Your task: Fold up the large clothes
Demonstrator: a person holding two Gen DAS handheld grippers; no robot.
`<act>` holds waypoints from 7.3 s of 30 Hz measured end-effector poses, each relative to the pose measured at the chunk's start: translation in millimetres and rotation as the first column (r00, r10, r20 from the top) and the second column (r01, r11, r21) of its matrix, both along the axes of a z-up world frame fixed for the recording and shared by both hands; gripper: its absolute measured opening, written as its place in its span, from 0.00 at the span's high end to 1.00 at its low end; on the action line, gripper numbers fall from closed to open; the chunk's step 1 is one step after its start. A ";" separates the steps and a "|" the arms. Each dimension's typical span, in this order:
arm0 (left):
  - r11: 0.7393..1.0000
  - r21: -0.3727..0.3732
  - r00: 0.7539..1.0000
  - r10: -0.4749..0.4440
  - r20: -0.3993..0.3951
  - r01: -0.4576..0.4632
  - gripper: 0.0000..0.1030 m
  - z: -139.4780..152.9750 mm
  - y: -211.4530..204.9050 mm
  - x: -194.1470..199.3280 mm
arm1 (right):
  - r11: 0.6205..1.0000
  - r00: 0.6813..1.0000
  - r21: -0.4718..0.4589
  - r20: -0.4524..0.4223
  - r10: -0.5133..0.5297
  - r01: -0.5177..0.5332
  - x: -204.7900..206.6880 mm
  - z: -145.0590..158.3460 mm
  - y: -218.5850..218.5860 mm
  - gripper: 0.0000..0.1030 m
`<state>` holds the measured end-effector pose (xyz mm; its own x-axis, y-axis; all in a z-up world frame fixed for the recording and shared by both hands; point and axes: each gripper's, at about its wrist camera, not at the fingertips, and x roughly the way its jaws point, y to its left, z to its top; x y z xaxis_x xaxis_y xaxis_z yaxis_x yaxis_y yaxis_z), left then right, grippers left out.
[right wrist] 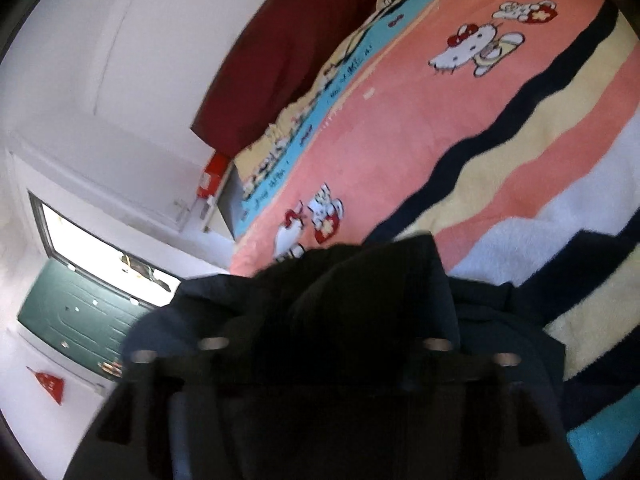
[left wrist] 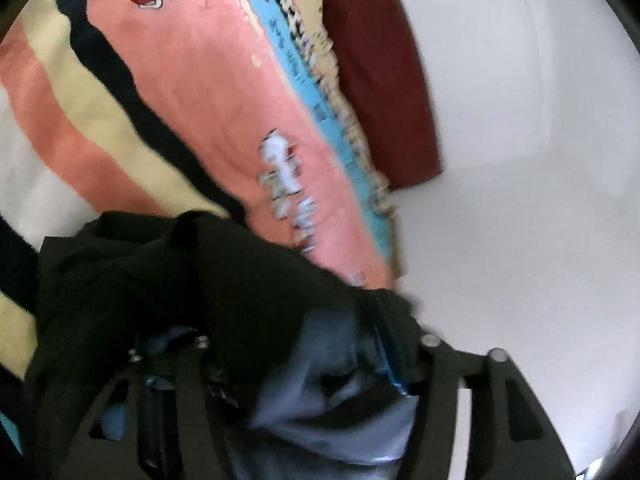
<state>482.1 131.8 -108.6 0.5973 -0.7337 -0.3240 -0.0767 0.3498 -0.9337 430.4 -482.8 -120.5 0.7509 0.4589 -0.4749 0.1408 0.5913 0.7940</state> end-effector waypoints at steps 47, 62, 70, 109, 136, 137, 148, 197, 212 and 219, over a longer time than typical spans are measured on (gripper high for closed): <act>0.232 0.950 0.937 -0.326 -0.125 0.208 0.31 -25.3 -263.8 111.1 | 0.728 0.927 -0.578 -0.288 0.241 -0.369 133.6 -11.4 134.9 0.09; 0.275 0.953 0.974 -0.217 -0.064 0.124 0.31 -12.1 -192.4 86.3 | 0.755 0.927 -0.537 -0.221 0.304 -0.376 89.0 5.2 103.2 0.07; 0.276 0.960 0.981 -0.196 0.017 0.038 0.31 -21.8 -196.7 72.8 | 0.754 0.931 -0.546 -0.227 0.286 -0.365 93.1 -14.2 108.4 0.02; 0.241 0.970 0.990 -0.138 0.000 0.033 0.31 -3.0 -174.3 86.1 | 0.653 0.936 -0.681 -0.156 0.315 -0.333 112.6 34.7 200.3 0.03; 0.301 0.953 0.974 -0.209 0.093 -0.027 0.31 13.7 -179.5 2.9 | 0.591 0.950 -0.769 -0.067 0.306 -0.244 41.6 55.7 194.5 0.01; 0.298 0.954 0.973 -0.211 0.097 -0.031 0.31 10.4 -180.1 -5.1 | 0.589 0.948 -0.771 -0.059 0.313 -0.243 30.4 56.5 194.1 0.01; 0.302 0.952 0.977 -0.189 0.097 -0.036 0.31 -10.5 -161.7 -30.0 | 0.662 0.965 -0.714 -0.075 0.251 -0.227 -8.7 16.1 144.9 0.01; 0.208 0.962 0.964 -0.159 0.214 -0.180 0.30 -26.5 -159.9 -116.6 | 0.681 0.993 -0.723 -0.102 0.062 -0.116 -95.7 9.6 96.3 0.01; 0.216 0.966 0.975 -0.138 0.174 -0.142 0.30 -15.3 -120.0 -140.7 | 0.692 0.988 -0.715 -0.156 -0.013 -0.104 -113.6 3.4 47.8 0.01; 0.235 0.961 0.985 -0.066 0.162 -0.143 0.30 -8.0 -84.5 -161.8 | 0.684 0.989 -0.725 -0.144 -0.042 -0.077 -133.3 16.5 28.5 0.01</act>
